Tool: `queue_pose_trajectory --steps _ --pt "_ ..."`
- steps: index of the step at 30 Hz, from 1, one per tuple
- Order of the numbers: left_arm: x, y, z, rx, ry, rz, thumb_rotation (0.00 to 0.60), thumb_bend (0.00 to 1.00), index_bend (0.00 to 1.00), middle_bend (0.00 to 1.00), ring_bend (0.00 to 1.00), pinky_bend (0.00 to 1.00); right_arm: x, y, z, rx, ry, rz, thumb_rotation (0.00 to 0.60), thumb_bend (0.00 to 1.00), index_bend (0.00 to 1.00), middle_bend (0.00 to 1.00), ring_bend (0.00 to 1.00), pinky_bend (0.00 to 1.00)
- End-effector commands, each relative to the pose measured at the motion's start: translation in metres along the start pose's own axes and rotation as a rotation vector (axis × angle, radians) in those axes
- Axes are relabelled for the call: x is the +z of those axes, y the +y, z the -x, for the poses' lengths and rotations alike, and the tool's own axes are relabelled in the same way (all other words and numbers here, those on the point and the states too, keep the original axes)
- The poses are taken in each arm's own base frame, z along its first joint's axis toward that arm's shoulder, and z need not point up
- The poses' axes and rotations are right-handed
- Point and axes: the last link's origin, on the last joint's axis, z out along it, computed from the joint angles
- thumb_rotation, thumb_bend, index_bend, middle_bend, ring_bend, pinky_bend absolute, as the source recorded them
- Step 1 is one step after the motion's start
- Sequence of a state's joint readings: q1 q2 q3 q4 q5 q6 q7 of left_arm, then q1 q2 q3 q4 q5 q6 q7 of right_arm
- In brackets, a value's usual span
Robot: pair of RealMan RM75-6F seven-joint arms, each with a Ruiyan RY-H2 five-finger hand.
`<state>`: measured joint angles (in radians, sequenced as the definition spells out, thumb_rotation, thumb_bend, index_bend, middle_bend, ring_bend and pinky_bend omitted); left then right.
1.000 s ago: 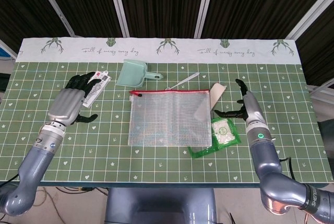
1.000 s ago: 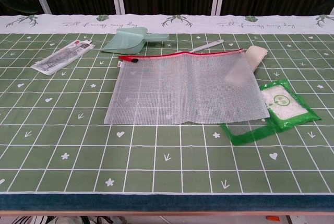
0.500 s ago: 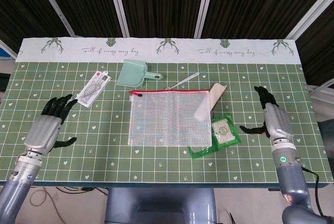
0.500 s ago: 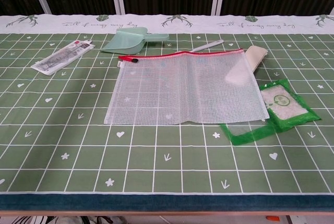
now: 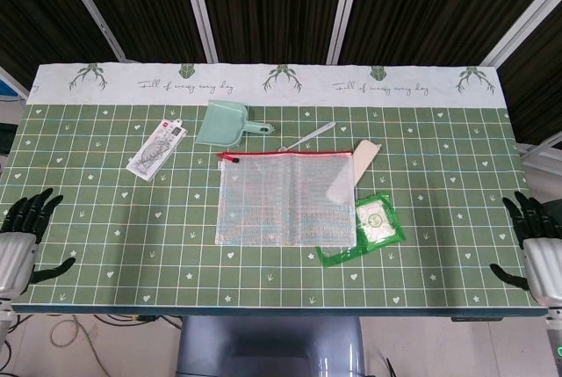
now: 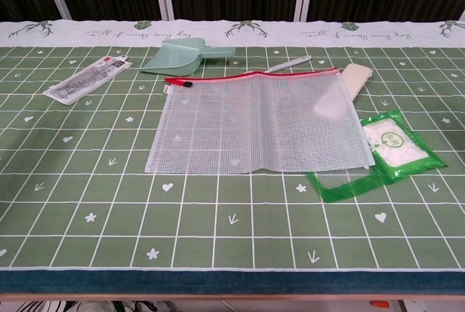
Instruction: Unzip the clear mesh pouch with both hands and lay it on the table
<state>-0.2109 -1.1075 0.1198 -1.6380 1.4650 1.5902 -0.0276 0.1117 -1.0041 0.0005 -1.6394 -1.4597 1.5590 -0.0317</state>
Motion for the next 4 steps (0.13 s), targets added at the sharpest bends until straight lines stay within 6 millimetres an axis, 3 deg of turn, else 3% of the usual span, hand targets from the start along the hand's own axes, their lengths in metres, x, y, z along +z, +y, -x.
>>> queue_pose_trajectory --steps 1,4 --pt "-0.0023 -0.0033 0.0059 0.015 0.007 0.005 0.600 0.11 0.03 0.00 0.00 0.00 -0.0160 0.0116 0.0089 0.041 0.008 0.028 0.600 0.16 0.00 0.00 0.00 0.21" --pt "-0.0018 -0.0028 0.0070 0.019 -0.004 -0.002 0.600 0.11 0.03 0.00 0.00 0.00 -0.0159 0.0108 0.0082 0.051 0.013 0.030 0.600 0.16 0.00 0.00 0.00 0.21"
